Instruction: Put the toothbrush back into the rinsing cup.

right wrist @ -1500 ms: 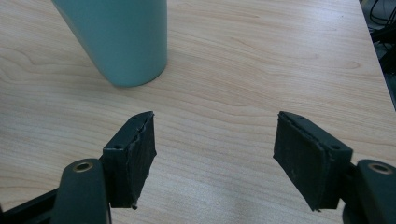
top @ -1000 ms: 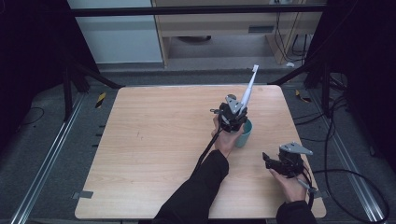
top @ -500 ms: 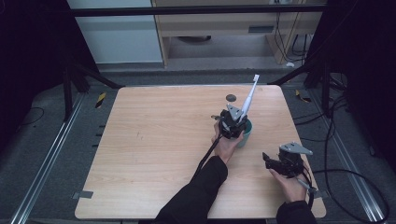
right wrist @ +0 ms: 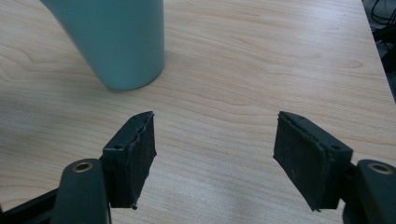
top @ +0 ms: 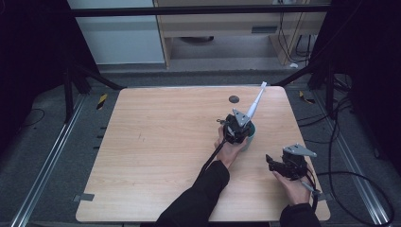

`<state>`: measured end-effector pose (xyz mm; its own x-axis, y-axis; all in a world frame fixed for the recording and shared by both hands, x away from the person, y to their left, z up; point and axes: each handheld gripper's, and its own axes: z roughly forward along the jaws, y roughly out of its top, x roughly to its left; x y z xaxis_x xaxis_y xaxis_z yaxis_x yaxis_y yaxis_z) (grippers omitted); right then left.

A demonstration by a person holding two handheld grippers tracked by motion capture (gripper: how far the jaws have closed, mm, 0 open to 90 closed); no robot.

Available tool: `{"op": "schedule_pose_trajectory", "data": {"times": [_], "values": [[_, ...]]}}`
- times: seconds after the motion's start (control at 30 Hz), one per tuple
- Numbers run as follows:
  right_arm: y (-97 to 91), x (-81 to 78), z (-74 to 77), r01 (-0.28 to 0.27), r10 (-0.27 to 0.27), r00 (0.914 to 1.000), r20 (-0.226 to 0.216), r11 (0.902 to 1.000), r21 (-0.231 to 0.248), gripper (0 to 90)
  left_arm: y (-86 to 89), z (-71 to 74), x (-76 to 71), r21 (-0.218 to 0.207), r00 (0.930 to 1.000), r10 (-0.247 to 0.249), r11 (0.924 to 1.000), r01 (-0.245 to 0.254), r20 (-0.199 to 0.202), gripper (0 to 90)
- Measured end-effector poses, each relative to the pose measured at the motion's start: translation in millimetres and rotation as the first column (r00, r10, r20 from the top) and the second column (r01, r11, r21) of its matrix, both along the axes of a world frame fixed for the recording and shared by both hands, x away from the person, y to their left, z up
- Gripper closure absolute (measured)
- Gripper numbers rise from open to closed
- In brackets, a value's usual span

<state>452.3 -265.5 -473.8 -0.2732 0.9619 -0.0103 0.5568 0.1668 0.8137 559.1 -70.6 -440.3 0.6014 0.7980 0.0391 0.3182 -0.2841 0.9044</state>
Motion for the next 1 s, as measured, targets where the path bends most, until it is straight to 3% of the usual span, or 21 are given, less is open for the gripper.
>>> {"op": "schedule_pose_trajectory", "data": {"times": [0.13, 0.33, 0.47, 0.6, 0.7, 0.73, 0.9, 1.0], "values": [[0.3, -0.1, 0.0, -0.002, 0.002, 1.0000, 0.001, 1.0000, -0.001, 29.4, -0.2, 1.2, -1.0, -0.015, 0.9998, -0.018, 0.9997, 0.018, -0.005, 60.7], [-0.5, -0.7, 0.7, 0.003, -0.003, 1.0000, 0.006, 1.0000, 0.001, 29.0, 6.0, 7.9, -11.4, 0.013, 0.9977, -0.067, 0.9976, 0.068, -0.001, 51.7], [-1.4, -1.4, 1.5, 0.012, -0.012, 0.9998, 0.013, 0.9999, 0.001, 28.4, 18.8, 14.5, -21.4, -0.014, 0.9934, -0.115, 0.9933, 0.115, -0.003, 48.2], [-1.8, -1.3, 1.5, 0.017, -0.017, 0.9997, 0.019, 0.9998, -0.005, 27.1, 40.3, 27.1, -29.3, -0.053, 0.9868, -0.162, 0.9856, 0.161, -0.010, 43.9], [-1.2, -1.6, 1.8, 0.018, -0.018, 0.9996, 0.022, 0.9998, -0.001, 25.8, 63.9, 37.5, -35.0, -0.064, 0.9809, -0.190, 0.9803, 0.187, -0.043, 40.5], [-1.2, -1.6, 1.8, 0.018, -0.018, 0.9996, 0.022, 0.9998, -0.001, 25.8, 63.9, 37.5, -35.0, -0.064, 0.9809, -0.190, 0.9803, 0.187, -0.043, 39.7], [-1.6, -2.2, 2.2, 0.024, -0.024, 0.9994, 0.026, 0.9997, -0.007, 24.7, 105.0, 42.7, -44.2, -0.031, 0.9865, -0.158, 0.9872, 0.156, -0.045, 38.7], [-1.8, -2.6, 2.6, 0.028, -0.027, 0.9994, 0.023, 0.9996, -0.004, 24.4, 117.4, 41.9, -47.1, -0.017, 0.9892, -0.140, 0.9901, 0.139, -0.044, 38.2]]}}
